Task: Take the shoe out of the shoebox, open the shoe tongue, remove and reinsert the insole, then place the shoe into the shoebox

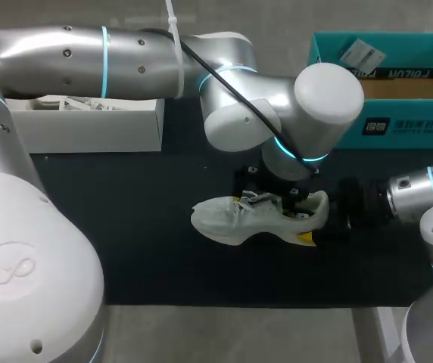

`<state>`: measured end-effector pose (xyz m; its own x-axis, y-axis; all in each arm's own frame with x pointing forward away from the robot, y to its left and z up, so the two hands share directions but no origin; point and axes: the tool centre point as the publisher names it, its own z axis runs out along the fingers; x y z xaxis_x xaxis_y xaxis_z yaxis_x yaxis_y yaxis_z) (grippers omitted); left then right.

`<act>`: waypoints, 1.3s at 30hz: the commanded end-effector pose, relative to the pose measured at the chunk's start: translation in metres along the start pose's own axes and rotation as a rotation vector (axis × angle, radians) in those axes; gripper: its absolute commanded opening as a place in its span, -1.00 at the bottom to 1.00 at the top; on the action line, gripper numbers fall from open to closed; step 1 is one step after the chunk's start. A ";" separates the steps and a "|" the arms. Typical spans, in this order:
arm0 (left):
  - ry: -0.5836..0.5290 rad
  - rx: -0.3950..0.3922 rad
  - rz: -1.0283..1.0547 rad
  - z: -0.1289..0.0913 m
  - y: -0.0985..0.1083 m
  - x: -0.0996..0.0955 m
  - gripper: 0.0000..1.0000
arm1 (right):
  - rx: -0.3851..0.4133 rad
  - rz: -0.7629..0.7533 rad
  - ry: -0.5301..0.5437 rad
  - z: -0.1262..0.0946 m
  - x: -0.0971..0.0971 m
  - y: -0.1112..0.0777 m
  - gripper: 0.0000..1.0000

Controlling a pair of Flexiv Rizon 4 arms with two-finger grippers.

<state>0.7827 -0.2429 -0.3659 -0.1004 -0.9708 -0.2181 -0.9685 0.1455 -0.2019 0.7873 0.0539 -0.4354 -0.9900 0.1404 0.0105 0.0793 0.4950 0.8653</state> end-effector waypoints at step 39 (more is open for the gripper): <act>0.113 -0.142 -0.227 -0.030 0.014 -0.009 -1.00 | 0.002 0.000 -0.003 0.004 0.000 -0.003 -1.00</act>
<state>0.7692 -0.2466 -0.3380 0.1054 -0.9885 -0.1080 -0.9910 -0.0955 -0.0935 0.7873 0.0540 -0.4354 -0.9900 0.1405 0.0104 0.0794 0.4951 0.8652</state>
